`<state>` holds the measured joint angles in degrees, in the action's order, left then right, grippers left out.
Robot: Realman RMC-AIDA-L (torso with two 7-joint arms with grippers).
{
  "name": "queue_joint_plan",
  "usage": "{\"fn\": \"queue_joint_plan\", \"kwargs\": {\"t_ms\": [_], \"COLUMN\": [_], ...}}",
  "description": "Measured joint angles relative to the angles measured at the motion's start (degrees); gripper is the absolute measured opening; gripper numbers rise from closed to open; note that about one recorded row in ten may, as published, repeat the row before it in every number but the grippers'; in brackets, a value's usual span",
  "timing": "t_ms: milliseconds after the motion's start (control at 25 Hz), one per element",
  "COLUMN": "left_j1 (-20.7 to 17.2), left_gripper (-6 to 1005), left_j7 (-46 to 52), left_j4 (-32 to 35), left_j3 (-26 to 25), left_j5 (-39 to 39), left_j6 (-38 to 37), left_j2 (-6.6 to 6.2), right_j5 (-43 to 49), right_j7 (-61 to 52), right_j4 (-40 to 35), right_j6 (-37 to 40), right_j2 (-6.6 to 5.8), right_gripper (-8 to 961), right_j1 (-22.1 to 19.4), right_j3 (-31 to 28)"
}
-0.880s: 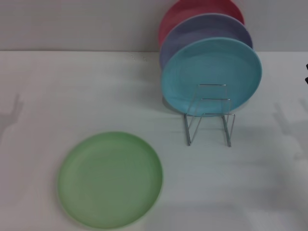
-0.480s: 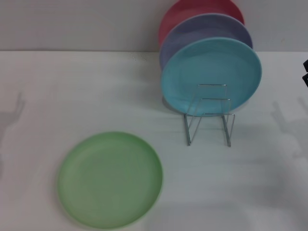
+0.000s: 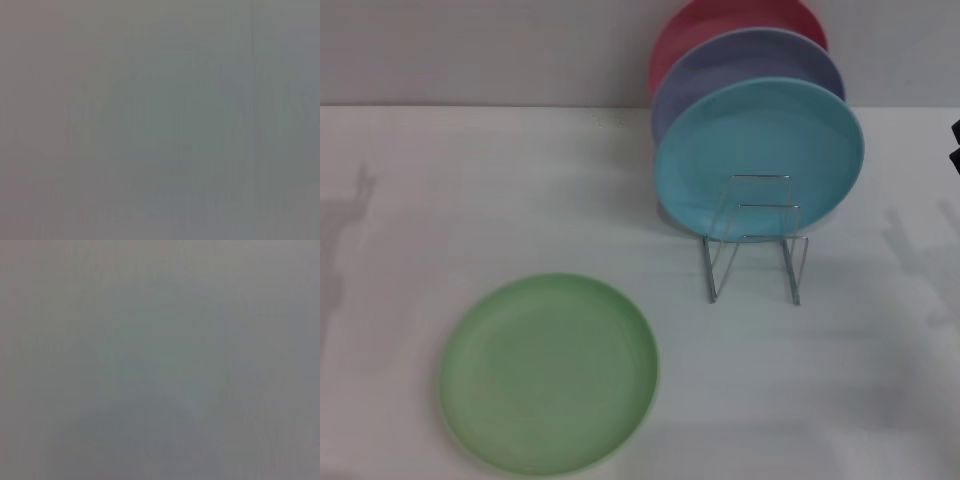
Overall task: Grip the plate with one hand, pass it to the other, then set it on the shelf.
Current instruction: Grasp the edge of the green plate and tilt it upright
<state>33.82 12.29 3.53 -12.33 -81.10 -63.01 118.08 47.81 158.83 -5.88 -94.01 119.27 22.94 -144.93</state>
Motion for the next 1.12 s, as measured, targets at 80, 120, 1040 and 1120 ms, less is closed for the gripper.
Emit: {"fn": "queue_joint_plan", "kwargs": {"t_ms": [80,120,1040,1120], "left_j1": [2.0,2.8,7.5,7.3], "left_gripper": [809,809,807,807], "left_j7": [0.5,0.8,-19.5,-31.2], "left_j4": [1.5,2.2,6.9,1.9], "left_j3": [0.0,0.0,6.5,4.1], "left_j5": [0.0,0.0,18.1,23.0], "left_j6": [4.2,6.1,6.0,1.8], "left_j2": [0.04,0.07,0.95,0.81], "right_j5": [0.0,0.1,0.3,0.3], "right_j7": [0.0,0.0,0.1,0.1], "right_j4": [0.0,0.0,-0.3,-0.4], "right_j6": [0.0,0.0,0.2,0.3], "right_j2": [0.0,0.0,0.09,0.09], "right_gripper": [780,780,780,780], "right_j1": [0.0,0.0,0.2,0.4], "right_j3": [0.0,0.0,0.1,0.2]}}
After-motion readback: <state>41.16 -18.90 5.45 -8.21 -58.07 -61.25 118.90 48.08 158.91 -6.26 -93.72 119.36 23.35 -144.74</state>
